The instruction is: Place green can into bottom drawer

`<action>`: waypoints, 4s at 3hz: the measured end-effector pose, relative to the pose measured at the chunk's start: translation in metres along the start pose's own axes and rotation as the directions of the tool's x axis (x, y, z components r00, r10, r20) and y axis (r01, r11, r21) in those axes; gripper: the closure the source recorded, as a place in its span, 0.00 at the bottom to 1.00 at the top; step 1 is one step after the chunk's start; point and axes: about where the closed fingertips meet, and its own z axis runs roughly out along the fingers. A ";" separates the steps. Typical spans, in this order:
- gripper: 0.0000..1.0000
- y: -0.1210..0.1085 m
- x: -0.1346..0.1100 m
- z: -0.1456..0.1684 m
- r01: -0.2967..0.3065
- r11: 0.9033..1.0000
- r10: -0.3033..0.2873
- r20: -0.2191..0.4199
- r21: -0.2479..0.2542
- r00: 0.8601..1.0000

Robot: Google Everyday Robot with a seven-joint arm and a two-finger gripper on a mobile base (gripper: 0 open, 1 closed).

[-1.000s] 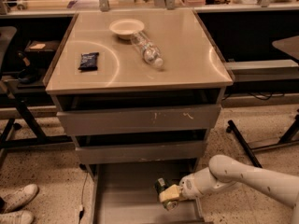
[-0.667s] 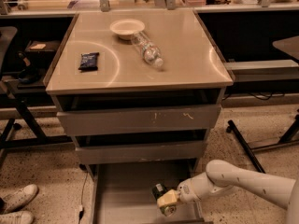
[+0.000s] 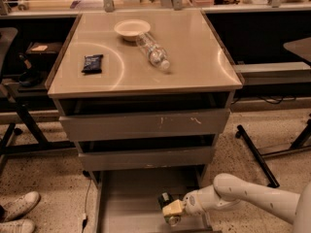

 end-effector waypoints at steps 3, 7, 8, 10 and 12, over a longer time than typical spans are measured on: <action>1.00 -0.070 -0.034 0.058 -0.152 0.986 0.158 0.092 -0.072 0.983; 1.00 -0.124 -0.073 0.133 -0.187 0.981 0.177 0.165 0.044 0.970; 1.00 -0.132 -0.079 0.139 -0.197 0.979 0.185 0.177 0.049 0.967; 0.82 -0.138 -0.079 0.141 -0.210 0.976 0.198 0.179 0.051 0.964; 0.36 -0.138 -0.079 0.141 -0.210 0.976 0.198 0.179 0.051 0.964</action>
Offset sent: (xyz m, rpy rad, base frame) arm 0.0669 0.0116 -0.1317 0.0788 0.1275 -0.2907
